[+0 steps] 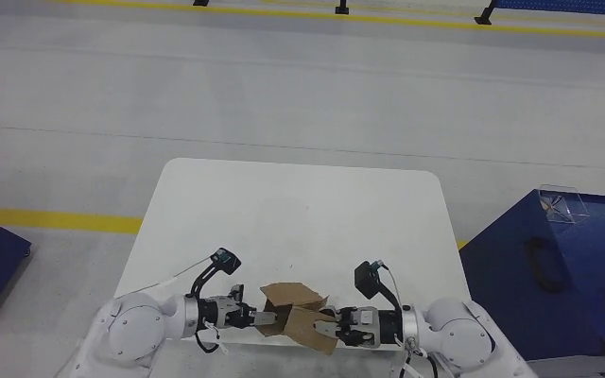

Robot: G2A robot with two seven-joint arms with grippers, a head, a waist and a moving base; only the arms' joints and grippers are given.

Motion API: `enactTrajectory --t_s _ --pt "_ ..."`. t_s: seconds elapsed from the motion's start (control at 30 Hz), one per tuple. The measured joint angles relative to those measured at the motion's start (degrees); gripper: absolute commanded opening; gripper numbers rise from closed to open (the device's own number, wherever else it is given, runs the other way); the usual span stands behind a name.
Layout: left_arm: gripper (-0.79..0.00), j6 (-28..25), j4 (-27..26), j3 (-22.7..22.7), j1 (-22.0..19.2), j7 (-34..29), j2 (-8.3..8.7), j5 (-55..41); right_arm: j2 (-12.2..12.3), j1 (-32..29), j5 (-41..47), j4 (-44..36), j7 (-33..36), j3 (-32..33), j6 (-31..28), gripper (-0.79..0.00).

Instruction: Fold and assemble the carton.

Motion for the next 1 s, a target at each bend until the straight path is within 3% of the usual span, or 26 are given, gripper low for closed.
enactTrajectory --t_s 0.13,0.17,0.23,0.27,0.3,0.33,0.73,0.77,1.0 --pt "-0.022 2.22 -0.28 1.56 -0.14 0.22 0.10 1.24 0.10 0.10 -0.33 -0.41 1.05 -0.96 -0.18 -0.785" --pt "-0.105 2.91 -0.23 1.95 -0.22 0.21 0.11 1.59 0.11 0.14 -0.60 -0.52 1.07 -1.18 -0.35 -0.785" --pt "-0.394 4.25 -0.07 3.15 -0.45 0.47 0.12 3.24 0.12 0.19 -0.83 -0.70 0.84 -1.62 -0.81 -0.785" --pt "-0.496 4.65 0.06 3.75 -0.51 0.63 0.10 3.68 0.13 0.21 -0.86 -0.77 0.63 -1.70 -0.95 -0.785" --pt "-0.742 4.92 0.21 4.32 -0.60 0.74 0.07 3.77 0.14 0.22 -0.88 -0.83 0.44 -1.77 -1.06 -0.785" --pt "-0.785 5.04 0.44 4.94 -0.76 0.87 0.06 3.78 0.16 0.20 -0.89 -0.94 0.28 -1.85 -1.15 -0.785" --pt "-0.785 4.39 0.83 6.21 -1.06 1.60 0.42 0.06 0.40 -0.18 -1.66 -0.86 -0.91 -2.84 -1.20 -0.785" --pt "-0.785 4.39 0.63 6.13 -0.92 1.57 0.49 0.05 0.40 -0.17 -1.72 -0.76 -1.08 -2.97 -0.90 0.000" --pt "-0.785 7.63 0.72 3.50 -0.21 0.12 0.87 -9.58 0.39 -0.22 -1.61 -0.52 -1.44 -3.06 -0.11 0.000"
